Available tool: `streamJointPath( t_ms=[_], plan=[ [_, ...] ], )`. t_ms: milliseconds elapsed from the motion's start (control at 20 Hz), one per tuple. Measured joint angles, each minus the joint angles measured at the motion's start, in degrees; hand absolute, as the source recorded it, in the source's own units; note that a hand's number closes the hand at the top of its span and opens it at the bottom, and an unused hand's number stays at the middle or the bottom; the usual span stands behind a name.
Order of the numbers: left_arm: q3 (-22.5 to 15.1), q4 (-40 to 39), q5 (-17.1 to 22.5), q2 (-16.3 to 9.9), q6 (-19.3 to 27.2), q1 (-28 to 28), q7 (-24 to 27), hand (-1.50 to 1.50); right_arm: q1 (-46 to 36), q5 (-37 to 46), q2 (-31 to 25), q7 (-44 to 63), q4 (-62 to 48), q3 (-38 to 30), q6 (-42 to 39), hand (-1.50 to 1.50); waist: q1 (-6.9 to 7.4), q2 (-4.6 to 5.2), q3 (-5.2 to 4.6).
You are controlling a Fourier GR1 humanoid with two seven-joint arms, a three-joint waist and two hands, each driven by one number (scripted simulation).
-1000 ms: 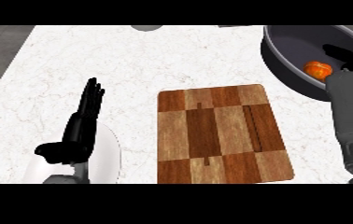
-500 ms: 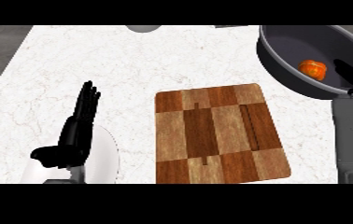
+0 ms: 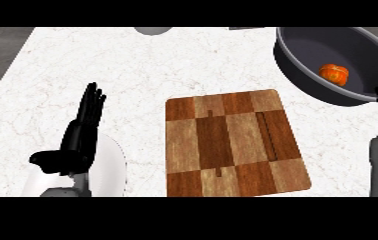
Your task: Pick the squash from the cutting board and place it in the pot
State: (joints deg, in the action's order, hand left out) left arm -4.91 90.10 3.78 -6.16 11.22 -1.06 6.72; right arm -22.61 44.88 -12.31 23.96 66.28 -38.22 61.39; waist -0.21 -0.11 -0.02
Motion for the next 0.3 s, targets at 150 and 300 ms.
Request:
streamJointPath(
  t_ms=[150, 300],
  plan=[
    [-0.8, 0.6, -0.9, 0.7, 0.3, 0.4, -0.5, 0.00, 3.3, -0.9, 1.0, 0.0, 4.3, 0.0, 0.7, -1.50, 0.02, 0.00, 0.00],
    [-0.2, -0.2, -0.6, 0.7, -0.5, 0.7, 0.9, 0.00, 6.6, -0.9, 1.9, 0.9, 9.4, -0.5, 0.8, -1.50, -0.05, 0.01, 0.00]
  ],
)
